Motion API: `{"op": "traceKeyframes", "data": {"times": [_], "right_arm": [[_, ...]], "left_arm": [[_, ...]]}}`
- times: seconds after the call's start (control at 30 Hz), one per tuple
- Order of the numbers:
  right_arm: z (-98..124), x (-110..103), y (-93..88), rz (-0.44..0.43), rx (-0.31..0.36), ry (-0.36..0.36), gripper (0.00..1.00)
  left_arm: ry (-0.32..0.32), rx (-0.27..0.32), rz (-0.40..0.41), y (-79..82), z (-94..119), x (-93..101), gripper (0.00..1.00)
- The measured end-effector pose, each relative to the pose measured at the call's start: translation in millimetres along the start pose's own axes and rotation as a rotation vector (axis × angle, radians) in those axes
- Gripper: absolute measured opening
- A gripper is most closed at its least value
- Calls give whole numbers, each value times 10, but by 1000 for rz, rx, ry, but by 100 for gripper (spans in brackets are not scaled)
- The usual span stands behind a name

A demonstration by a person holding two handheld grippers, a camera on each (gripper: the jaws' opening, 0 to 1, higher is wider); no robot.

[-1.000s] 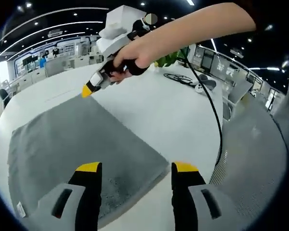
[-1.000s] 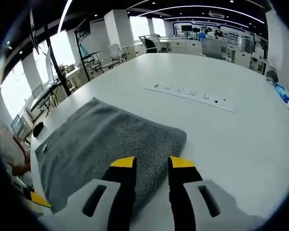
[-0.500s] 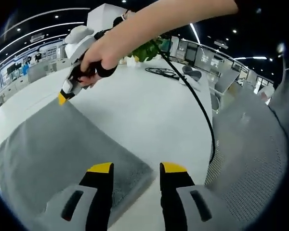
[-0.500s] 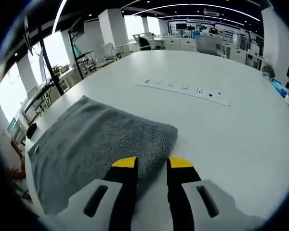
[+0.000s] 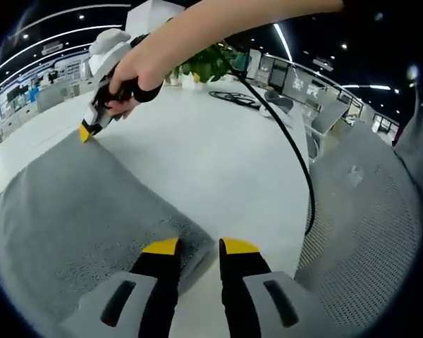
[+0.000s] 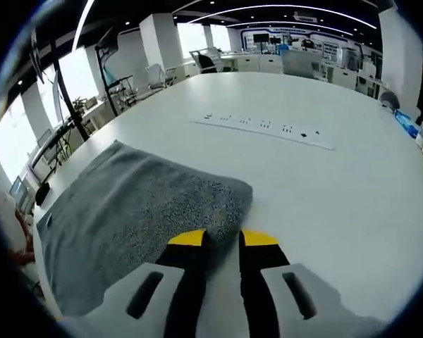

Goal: Fold the towel on the table until its edges align and the towel forms a compact rectangular stack.

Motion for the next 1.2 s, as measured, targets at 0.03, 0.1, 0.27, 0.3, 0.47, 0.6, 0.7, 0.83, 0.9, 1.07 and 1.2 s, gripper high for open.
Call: {"op": "traceKeyframes", "data": {"times": [0.03, 0.1, 0.27, 0.3, 0.47, 0.6, 0.7, 0.83, 0.9, 1.07, 1.2], "right_arm": [[-6, 3, -1, -4, -1, 1, 14], [-11, -5, -9, -8, -3, 4, 11], [-29, -9, -26, -8, -3, 1, 8], [-32, -8, -29, -13, -4, 2, 8], [-8, -39, -50, -55, -7, 32, 5], [11, -34, -57, -62, -7, 41, 4], [29, -47, -53, -54, -8, 43, 2], [59, -70, -51, -21, 0, 36, 1], [65, -66, -51, -17, 5, 33, 1], [86, -42, -42, -5, 13, 23, 0], [135, -5, -45, -2, 20, 19, 0]], "left_arm": [[-2, 1, 2, -3, -1, -4, 21], [-7, 4, 9, -4, -5, -25, 20], [-18, -13, -30, 54, -44, -18, 19], [-22, -19, -39, 57, -62, -15, 19], [-19, -63, -81, 61, -119, -19, 19], [-17, -71, -83, 58, -118, -23, 18], [-13, -66, -84, 62, -115, -23, 9], [-17, -62, -101, 66, -117, -22, 5], [-16, -67, -106, 67, -120, -27, 4], [-21, -73, -120, 91, -120, -14, 3], [-32, -64, -110, 106, -120, -13, 3]]}}
Point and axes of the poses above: the point that each gripper's makers call its tool centre point, and the gripper's own axes: z roughly backward along the fingers, x roughly to its right, y roughly out of its top, the point moved 9 cm from there along z, roughly backward along the fingers, and after that the axes turned 7 degrees about -y, right-handed, at the moved point
